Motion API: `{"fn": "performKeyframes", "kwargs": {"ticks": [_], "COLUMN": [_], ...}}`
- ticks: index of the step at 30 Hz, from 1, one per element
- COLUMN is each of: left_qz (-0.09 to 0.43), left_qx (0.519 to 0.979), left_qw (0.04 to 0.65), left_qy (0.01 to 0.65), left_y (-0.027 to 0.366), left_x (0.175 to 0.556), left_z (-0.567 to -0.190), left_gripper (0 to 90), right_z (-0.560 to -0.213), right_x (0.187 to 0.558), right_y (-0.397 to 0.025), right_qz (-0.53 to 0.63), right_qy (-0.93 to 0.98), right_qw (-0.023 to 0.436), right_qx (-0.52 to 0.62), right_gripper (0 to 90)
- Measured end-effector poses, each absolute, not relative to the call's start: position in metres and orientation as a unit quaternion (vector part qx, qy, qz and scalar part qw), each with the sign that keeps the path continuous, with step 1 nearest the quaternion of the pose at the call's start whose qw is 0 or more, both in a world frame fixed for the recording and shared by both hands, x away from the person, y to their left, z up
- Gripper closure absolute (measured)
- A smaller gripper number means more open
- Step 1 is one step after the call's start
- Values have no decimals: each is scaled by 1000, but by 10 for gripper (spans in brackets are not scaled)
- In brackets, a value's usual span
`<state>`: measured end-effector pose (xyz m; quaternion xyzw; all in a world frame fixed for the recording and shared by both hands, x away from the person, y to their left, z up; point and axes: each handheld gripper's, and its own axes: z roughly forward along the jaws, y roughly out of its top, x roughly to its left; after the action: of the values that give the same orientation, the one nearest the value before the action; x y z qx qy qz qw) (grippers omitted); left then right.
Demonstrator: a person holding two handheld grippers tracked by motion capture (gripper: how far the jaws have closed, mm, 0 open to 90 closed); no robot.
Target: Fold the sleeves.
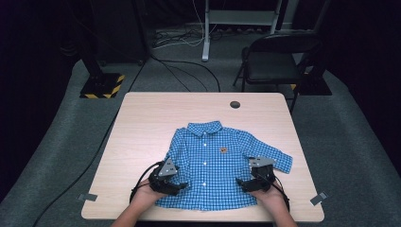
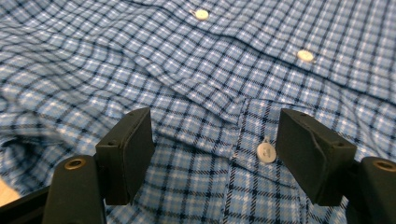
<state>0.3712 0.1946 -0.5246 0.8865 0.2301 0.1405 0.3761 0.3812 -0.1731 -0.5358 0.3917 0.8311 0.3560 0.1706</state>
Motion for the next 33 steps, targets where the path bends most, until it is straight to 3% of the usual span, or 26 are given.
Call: {"fn": "performKeyframes", "kwargs": {"ticks": [25,33], "left_qz": [116,107], "left_qx": [876,879], "left_qw": [391,391], "left_qy": [258,253], "left_y": [187,187], "left_x": [375,374], "left_z": [-532,-532], "left_gripper": [215,146], "right_z": [-536,-536], "right_x": [381,381], "right_y": [-173,-173], "right_qz": [356,356], "right_qy": [831,831], "right_qw": [171,171], "right_qx": [392,392], "right_gripper": [0,0]}}
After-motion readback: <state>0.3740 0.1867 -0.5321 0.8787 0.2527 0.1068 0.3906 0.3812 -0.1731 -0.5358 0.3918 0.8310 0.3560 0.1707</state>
